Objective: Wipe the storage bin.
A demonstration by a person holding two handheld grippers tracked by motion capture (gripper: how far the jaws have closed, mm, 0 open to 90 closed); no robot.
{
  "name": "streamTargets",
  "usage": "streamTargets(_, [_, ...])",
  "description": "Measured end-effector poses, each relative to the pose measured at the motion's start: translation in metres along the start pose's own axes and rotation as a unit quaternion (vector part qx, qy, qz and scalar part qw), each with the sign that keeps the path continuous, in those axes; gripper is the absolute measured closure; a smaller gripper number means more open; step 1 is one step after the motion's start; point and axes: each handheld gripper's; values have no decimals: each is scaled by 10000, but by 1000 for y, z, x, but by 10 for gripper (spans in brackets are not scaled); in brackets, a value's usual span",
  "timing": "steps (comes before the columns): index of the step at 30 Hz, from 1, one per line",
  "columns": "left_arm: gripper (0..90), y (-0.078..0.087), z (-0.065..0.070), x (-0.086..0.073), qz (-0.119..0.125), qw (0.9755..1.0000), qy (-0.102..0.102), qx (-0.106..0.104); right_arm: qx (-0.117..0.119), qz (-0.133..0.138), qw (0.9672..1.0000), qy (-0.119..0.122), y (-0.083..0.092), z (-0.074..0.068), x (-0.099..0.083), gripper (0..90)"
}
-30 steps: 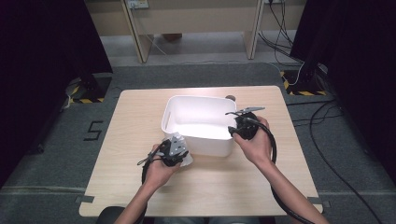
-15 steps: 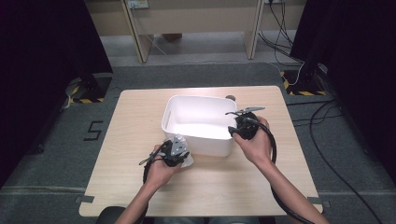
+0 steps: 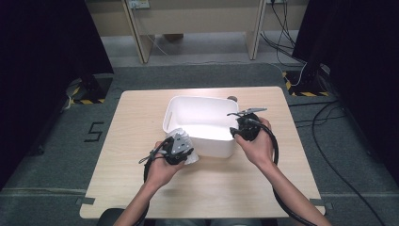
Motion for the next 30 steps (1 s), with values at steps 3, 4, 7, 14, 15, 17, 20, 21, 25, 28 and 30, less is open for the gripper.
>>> streamTargets(3, [811, 3, -1, 4, 47, 10000, -21, 20, -2, -5, 10000, 7, 0, 0, 0, 643])
streamTargets(4, [811, 4, -1, 5, 54, 10000, -33, 17, -1, -5, 10000, 8, 0, 0, 0, 644])
streamTargets(7, [811, 6, -1, 9, 88, 9999, -73, 26, 10, -2, 10000, 8, 0, 0, 0, 643])
streamTargets(14, [811, 4, -1, 8, 68, 10000, -61, -3, 0, -5, 10000, 20, 0, 0, 0, 643])
streamTargets(15, [811, 3, 0, 7, 54, 10000, -61, -7, -1, -2, 10000, 12, 0, 0, 0, 643])
streamTargets(17, [811, 2, 1, 5, 52, 10000, -31, -4, -4, -1, 10000, 16, 0, 0, 0, 643])
streamTargets(20, [811, -2, 3, 2, 12, 10000, -12, -35, 5, 0, 10000, 5, 0, 0, 0, 642])
streamTargets(21, [811, -3, 3, 1, -18, 10000, -18, -40, 4, 4, 10000, 2, 0, 0, 0, 642])
streamTargets(25, [811, -9, 5, -4, -105, 9999, -26, -75, 5, 3, 10000, -1, 0, 0, 0, 642])
streamTargets(28, [811, -14, 7, -7, -190, 9998, -55, -103, 2, 5, 10000, 2, 0, 0, 0, 642])
streamTargets(30, [811, -17, 9, -10, -237, 9996, -61, -120, 1, 5, 10000, 2, 0, 0, 0, 642])
Point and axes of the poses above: each handheld gripper's, and its own axes: y roughly backward along the jaws, x roughly out of its top, z roughly to its right, and after that the axes turned 10 degrees about x, right-handed
